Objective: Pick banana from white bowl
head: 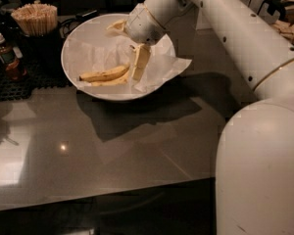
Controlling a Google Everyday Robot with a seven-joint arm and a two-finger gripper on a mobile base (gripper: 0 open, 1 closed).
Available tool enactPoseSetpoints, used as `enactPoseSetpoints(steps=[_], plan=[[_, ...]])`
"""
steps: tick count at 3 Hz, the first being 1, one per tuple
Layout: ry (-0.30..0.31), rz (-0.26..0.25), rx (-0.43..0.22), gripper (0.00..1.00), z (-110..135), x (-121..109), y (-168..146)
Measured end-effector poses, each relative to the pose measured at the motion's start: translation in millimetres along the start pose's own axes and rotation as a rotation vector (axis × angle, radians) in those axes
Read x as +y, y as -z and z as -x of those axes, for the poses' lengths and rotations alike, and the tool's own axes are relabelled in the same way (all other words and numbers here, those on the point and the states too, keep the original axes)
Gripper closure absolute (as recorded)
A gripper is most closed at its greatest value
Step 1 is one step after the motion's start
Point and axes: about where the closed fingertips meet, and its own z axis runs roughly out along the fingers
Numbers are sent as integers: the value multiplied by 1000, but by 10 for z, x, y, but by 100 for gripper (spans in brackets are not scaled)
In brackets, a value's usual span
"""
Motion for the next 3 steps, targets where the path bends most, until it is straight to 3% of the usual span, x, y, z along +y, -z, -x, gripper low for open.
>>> enactPoseSetpoints(steps=[1, 2, 3], plan=[[52, -65, -2, 18, 222, -14, 290], [90, -89, 0, 36, 374, -81, 452], [118, -66, -34, 28, 441, -221, 391]])
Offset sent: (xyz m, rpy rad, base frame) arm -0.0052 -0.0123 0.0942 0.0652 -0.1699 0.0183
